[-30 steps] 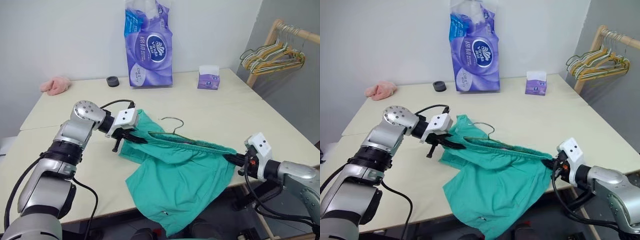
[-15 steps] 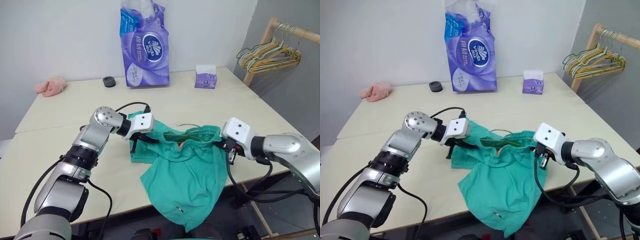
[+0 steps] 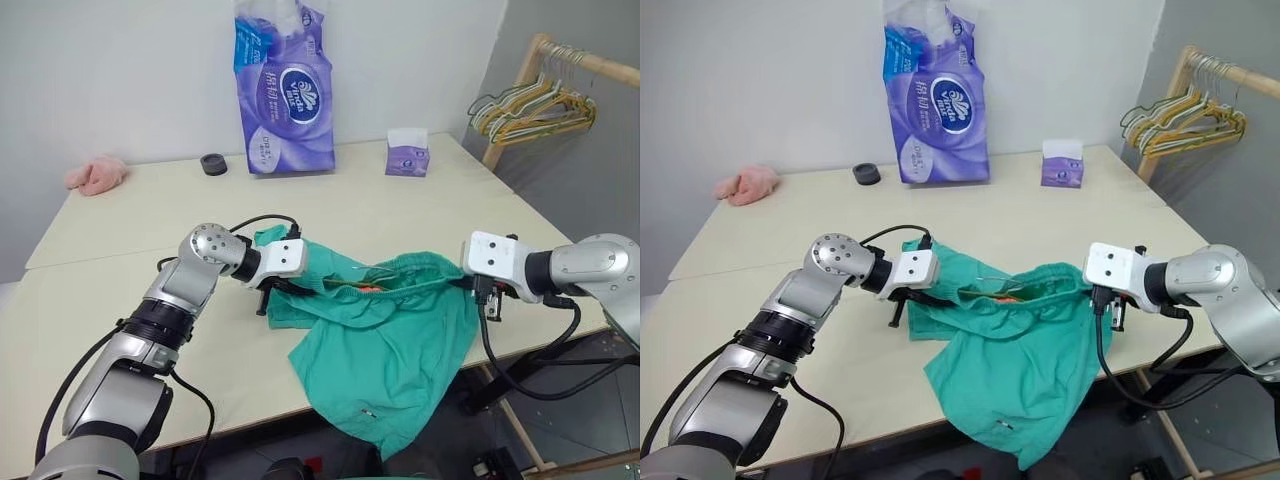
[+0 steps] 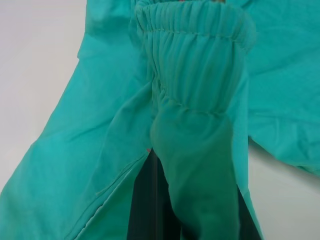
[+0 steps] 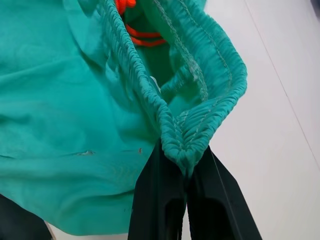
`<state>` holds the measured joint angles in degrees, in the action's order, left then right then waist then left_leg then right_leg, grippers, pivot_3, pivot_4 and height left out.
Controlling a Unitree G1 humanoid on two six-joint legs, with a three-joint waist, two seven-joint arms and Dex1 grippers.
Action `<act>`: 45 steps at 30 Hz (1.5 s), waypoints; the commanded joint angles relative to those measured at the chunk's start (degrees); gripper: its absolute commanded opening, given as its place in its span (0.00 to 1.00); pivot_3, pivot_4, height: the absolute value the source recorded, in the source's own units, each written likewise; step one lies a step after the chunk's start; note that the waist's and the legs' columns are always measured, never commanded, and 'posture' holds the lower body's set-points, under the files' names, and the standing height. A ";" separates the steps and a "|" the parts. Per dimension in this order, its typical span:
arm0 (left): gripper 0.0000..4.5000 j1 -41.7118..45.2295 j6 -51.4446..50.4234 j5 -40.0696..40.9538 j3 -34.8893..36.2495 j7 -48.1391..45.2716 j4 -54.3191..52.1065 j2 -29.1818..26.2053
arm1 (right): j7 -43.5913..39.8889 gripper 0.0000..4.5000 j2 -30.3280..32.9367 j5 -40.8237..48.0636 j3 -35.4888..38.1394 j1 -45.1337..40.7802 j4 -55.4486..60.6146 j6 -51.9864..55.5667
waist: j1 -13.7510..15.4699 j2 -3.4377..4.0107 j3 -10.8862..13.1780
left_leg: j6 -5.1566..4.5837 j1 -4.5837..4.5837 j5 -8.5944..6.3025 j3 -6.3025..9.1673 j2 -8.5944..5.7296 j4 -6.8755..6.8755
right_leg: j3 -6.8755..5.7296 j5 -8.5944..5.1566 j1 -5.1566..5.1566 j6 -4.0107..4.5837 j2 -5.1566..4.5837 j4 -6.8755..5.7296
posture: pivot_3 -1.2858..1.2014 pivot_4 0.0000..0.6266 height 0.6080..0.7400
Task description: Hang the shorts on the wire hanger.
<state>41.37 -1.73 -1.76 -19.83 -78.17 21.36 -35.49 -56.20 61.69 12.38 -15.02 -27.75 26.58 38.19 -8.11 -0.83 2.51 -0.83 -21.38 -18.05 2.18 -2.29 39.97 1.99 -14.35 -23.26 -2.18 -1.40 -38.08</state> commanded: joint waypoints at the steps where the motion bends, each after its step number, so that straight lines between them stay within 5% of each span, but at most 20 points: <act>1: 0.00 1.01 -0.04 0.00 0.48 1.92 -0.67 1.94 | 1.04 0.01 -5.87 -0.46 -2.71 -3.41 4.46 1.04 | -0.04 0.01 -0.01 | 0.00 0.01 0.00 0.00 0.00 0.00 | 0.00 0.00 0.00 0.00 0.00 -0.01 | 0.43 0.04 1.00; 5: 0.00 0.78 -0.13 -0.41 0.52 2.15 -0.63 2.56 | 1.49 0.06 -7.90 -2.07 -3.03 -3.52 4.44 1.73 | 0.15 0.03 0.01 | 0.00 -0.08 0.00 0.02 -0.02 0.01 | -0.01 0.01 -0.06 0.00 -0.01 0.00 | 0.43 0.04 1.00; 18: 0.00 -0.24 -0.75 -0.15 0.64 3.49 -1.22 3.56 | -1.11 0.99 -2.31 2.05 5.12 1.24 9.84 8.70 | 0.25 0.07 0.03 | 0.00 -0.07 0.00 0.04 -0.05 0.00 | -0.05 0.01 -0.05 0.00 -0.07 0.01 | 0.42 0.05 1.00; 26: 0.00 -0.46 -1.38 0.84 1.10 3.38 -2.12 4.26 | 5.07 0.99 -4.61 6.11 15.29 11.77 10.31 15.96 | -0.10 0.07 0.06 | -0.01 -0.05 -0.01 0.07 -0.03 -0.01 | -0.07 0.01 0.00 0.00 -0.08 0.01 | 0.42 0.06 1.00; 45: 0.00 -0.39 -2.20 1.49 1.20 2.34 -3.41 4.84 | 4.03 0.95 -11.54 -6.81 -6.36 1.45 -11.24 1.91 | -0.25 0.13 0.08 | 0.00 -0.05 0.00 0.04 -0.04 -0.01 | -0.07 0.01 -0.02 0.00 -0.07 0.03 | 0.42 0.04 1.00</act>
<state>40.30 -3.75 -1.95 -19.94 -75.70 20.33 -30.54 -51.42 50.25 7.15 -21.24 -24.49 16.00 42.00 -8.37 -0.70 2.59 -0.83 -21.43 -18.05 2.22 -2.34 39.96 1.92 -14.34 -23.28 -2.17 -1.47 -38.06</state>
